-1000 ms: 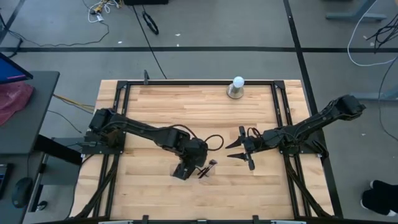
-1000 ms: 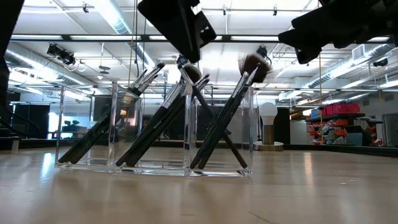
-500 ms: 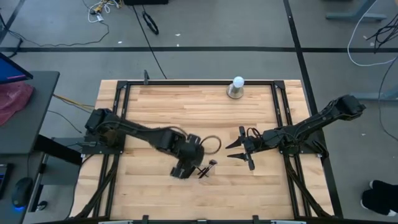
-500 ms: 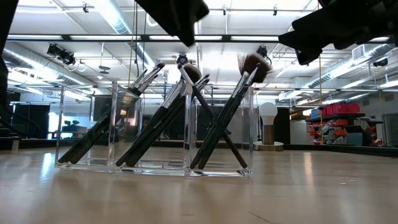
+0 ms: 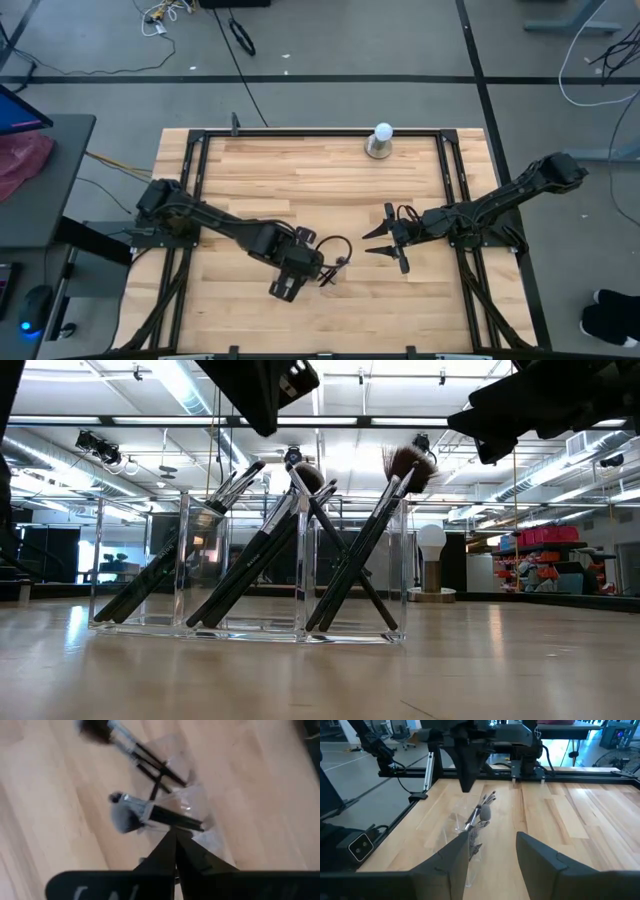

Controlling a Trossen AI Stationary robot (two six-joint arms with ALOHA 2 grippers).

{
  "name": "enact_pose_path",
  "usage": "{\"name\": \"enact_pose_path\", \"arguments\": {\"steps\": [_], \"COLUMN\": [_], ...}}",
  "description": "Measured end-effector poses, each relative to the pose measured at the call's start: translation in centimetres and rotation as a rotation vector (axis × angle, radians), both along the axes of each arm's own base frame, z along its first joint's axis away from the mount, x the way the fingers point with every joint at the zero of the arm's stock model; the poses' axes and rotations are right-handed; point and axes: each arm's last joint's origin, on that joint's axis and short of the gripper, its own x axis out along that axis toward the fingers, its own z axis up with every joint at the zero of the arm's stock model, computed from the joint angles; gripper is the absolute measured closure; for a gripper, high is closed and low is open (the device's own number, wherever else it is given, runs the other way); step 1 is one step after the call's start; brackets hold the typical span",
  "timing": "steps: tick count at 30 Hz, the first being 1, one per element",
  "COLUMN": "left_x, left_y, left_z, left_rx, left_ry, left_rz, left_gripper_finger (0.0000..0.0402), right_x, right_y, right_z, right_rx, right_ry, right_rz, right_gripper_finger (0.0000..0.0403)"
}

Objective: Put items in baskets/containers
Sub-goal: Put the black eyeshadow brush into the transparent organizer

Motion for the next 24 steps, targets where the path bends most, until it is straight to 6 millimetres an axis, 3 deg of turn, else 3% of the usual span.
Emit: {"name": "enact_pose_path", "arguments": {"steps": [9, 17, 24], "left_x": [0.1, 1.1, 1.3], "left_y": [0.1, -0.4, -0.5], "left_z": [-0.2, -2.4, -2.7], "left_rx": [-0.006, 0.088, 0.123], "left_ry": [0.003, 0.013, -0.004], "left_rz": [0.075, 0.115, 0.127], "left_gripper_finger": [0.0397, 0.0398, 0.0394], "right_x": [0.0, 0.0, 0.0], "right_y": [0.0, 0.0, 0.0], "right_z": [0.0, 0.0, -0.1], "right_rx": [0.002, 0.002, 0.000], "right_ry": [0.001, 0.002, 0.006], "right_rz": [0.000, 0.003, 0.001], "right_gripper_finger": [0.0236, 0.0236, 0.0236]}}
